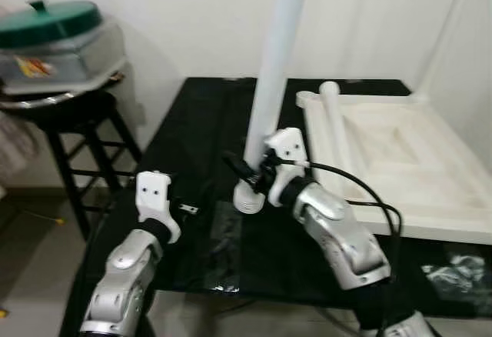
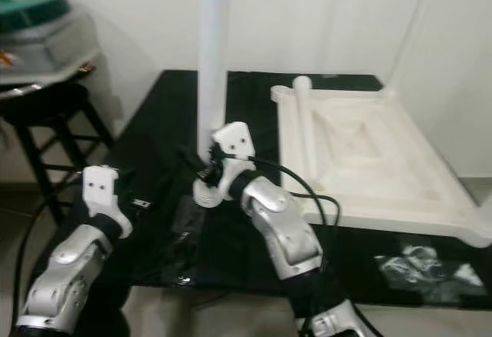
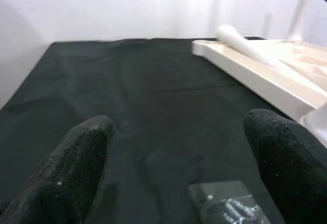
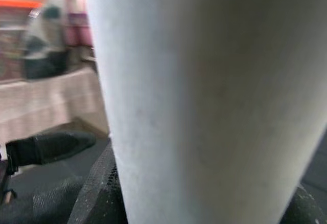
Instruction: Building children table
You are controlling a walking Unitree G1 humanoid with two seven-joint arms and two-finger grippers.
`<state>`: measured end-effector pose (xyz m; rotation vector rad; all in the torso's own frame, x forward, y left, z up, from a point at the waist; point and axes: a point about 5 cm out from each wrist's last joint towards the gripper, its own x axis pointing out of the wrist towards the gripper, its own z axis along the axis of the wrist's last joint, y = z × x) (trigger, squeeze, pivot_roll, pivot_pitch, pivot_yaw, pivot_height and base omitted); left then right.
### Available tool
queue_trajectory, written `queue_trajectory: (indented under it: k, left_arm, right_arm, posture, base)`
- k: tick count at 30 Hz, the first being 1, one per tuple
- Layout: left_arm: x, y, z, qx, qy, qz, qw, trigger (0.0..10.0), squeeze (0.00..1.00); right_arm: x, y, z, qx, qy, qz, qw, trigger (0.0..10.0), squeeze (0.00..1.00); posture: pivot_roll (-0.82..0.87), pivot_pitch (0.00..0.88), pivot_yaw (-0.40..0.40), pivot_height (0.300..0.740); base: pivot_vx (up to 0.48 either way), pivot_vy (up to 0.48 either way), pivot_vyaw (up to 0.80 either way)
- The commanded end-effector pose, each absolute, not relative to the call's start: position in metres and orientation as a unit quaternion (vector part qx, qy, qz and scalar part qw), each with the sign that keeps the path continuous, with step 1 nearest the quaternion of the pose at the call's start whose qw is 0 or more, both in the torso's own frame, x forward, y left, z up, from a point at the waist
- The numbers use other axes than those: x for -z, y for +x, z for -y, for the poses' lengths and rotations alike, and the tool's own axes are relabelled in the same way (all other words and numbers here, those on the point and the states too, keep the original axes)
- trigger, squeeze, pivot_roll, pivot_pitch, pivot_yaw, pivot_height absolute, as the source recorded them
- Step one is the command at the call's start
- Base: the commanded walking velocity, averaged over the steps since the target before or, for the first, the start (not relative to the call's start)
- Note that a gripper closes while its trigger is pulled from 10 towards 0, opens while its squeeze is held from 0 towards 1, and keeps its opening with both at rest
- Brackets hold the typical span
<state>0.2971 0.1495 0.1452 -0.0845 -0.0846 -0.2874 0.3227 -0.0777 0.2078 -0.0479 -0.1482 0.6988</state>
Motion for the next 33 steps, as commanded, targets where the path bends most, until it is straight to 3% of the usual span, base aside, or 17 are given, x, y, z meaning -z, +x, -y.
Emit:
queue_trajectory:
  k: [1, 18, 33]
  left_arm:
    - [-0.143, 0.297, -0.147, 0.148, -0.021, 0.043, 0.988, 10.0, 0.00]
    - [-0.132, 0.283, -0.163, 0.135, -0.026, 0.037, 0.990, 10.0, 0.00]
    - [-0.126, 0.283, -0.170, 0.105, -0.018, 0.013, 0.994, 10.0, 0.00]
  right_arm:
    - [-0.208, 0.321, 0.080, -0.339, -0.025, 0.078, 0.937, 10.0, 0.00]
    - [-0.205, 0.309, 0.076, -0.363, 0.001, 0.089, 0.927, 10.0, 0.00]
    - [-0.204, 0.293, 0.078, -0.463, -0.053, 0.073, 0.882, 10.0, 0.00]
  posture:
    - [-0.07, 0.047, 0.021, 0.740]
    - [-0.07, 0.039, 0.020, 0.740]
    - [-0.07, 0.059, 0.032, 0.740]
  base:
    - [0.000, 0.000, -0.79]
    - [0.227, 0.000, -0.70]
    - [0.082, 0.000, 0.00]
